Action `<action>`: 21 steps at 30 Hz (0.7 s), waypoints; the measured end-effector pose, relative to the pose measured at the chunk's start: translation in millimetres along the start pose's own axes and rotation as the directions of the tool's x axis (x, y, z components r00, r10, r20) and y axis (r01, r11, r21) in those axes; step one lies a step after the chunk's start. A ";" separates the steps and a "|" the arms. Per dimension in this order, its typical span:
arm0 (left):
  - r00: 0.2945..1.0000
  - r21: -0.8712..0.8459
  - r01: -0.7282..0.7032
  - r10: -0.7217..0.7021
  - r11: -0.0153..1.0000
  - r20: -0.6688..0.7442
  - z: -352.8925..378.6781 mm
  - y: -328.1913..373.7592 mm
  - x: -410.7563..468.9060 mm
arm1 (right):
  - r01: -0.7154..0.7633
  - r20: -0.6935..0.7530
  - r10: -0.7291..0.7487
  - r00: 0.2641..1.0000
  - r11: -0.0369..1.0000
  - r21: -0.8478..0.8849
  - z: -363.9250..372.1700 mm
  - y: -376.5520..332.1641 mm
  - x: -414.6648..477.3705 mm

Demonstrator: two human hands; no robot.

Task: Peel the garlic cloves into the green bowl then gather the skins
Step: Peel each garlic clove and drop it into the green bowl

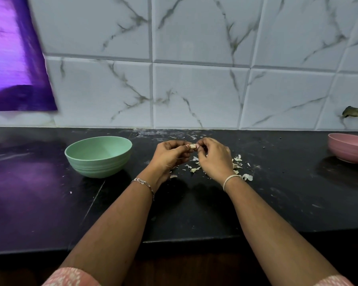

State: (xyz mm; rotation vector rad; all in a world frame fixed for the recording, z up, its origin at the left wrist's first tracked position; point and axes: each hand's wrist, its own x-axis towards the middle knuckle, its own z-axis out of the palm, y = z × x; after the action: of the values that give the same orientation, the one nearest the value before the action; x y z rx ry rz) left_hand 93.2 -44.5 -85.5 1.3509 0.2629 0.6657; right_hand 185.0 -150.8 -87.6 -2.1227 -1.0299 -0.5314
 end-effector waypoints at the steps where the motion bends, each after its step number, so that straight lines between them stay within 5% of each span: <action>1: 1.000 0.010 -0.001 0.001 1.000 0.012 0.6 -1.0 0.4 | -0.008 -0.002 0.008 1.000 1.000 -0.019 -0.9 0.2 0.1; 7: 0.999 0.048 -0.030 0.028 0.998 0.038 0.6 -6.0 2.3 | -0.009 -0.053 0.003 0.999 0.993 -0.121 -1.5 2.3 -0.3; 21: 0.998 0.072 -0.013 0.009 0.997 0.066 -0.8 -9.6 4.6 | 0.089 -0.011 -0.089 0.996 0.996 -0.019 -2.1 2.1 -0.9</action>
State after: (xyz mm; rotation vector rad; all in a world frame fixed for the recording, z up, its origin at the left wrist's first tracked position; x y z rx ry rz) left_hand 99.2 -41.9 -93.9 1.4423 0.2287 0.6246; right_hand 186.0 -153.7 -87.6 -2.0948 -1.1212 -0.5979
